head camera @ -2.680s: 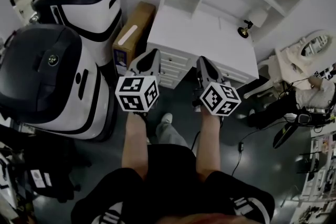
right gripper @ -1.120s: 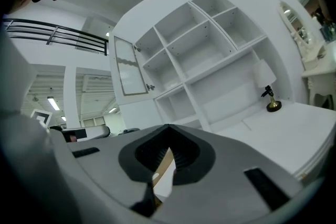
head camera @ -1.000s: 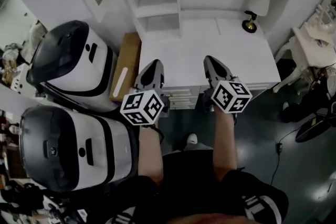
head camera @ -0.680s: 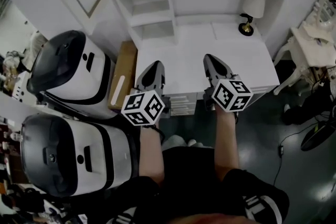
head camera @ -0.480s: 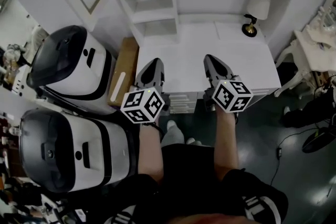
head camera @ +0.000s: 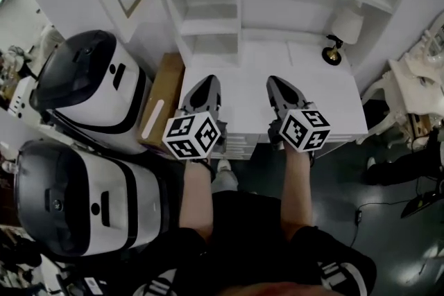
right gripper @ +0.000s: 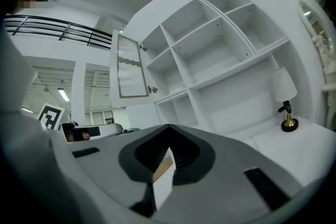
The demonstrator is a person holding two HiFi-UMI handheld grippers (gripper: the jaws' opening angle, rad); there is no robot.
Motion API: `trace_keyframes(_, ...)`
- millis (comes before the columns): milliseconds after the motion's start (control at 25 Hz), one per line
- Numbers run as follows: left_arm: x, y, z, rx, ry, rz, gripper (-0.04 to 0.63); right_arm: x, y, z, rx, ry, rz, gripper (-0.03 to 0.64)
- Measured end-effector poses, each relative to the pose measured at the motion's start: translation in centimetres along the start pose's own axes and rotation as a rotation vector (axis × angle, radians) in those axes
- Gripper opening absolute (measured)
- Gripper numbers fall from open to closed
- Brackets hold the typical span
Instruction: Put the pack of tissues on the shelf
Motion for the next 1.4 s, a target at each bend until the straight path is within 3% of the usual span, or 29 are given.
trace_keyframes(480,-10.7,-0.1,2.8,0.06,-0.032,0.113,0.011,-8.7,10.9,-1.7,-0.075,-0.069,0.187,0.011)
trace_keyframes(760,-15.9,4.1,6.2,0.083,0.004,0.064,0.011,-12.9,18.5,2.3,0.011,-0.128,0.241,0.011)
trace_keyframes(960,-18.4,7.9,8.8,0.042,0.076,0.011,0.011,-13.6,23.1,5.0,0.066,-0.115,0.215,0.011)
trace_keyframes(1120,-19.0,11.0,8.9,0.013,0.082,-0.058,0.011,-13.7,25.4,7.3,0.112,-0.149,0.193,0.011)
trace_keyframes(1240,-19.9,12.4,8.6,-0.007,0.08,-0.083,0.011,-14.7,26.8,9.0,0.139,-0.219,0.202,0.011)
trace_keyframes(1400,-20.6,13.4,8.9,0.0,0.079,-0.11,0.011,-15.8,29.4,12.1,0.157,-0.393,0.201,0.012)
Point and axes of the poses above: the fingertips, and each gripper's own axes: y forward along the fingers, x to its right, z out of its top, the point moved 1 cm from there along -y, backward along the fingers, and after that the axes turned 14 degrees about -z, right-handed, at the moved point
